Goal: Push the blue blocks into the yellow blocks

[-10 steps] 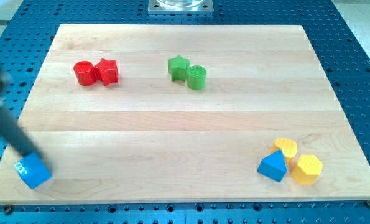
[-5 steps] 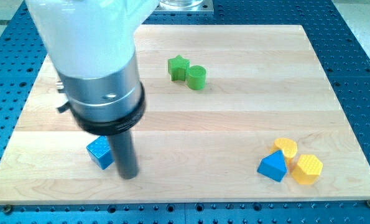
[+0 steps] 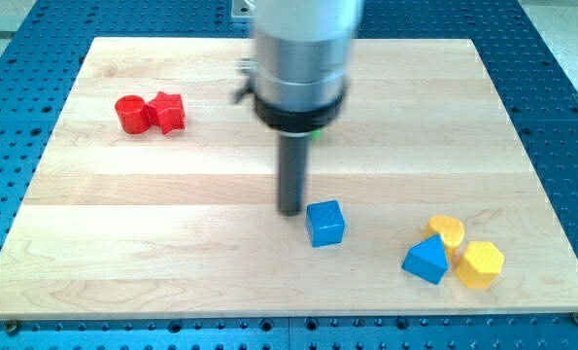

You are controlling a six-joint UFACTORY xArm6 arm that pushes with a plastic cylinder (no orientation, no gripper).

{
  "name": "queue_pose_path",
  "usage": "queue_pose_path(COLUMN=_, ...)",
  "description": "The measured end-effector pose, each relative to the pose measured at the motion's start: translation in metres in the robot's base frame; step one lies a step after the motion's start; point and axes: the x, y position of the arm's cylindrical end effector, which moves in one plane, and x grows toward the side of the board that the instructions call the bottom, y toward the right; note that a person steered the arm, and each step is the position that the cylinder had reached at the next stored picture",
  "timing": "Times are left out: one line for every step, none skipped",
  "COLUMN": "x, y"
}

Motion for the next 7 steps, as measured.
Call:
queue_pose_path(x=0.034, y=-0.041)
queue_pose_path(x=0.038, y=0.040)
queue_pose_path(x=0.025, y=0.106)
queue_pose_path(x=0.017, y=0.046)
queue_pose_path(x=-0.016, y=0.122)
queue_pose_path(x=0.009, y=0.137)
queue_pose_path(x=0.045, y=0.140)
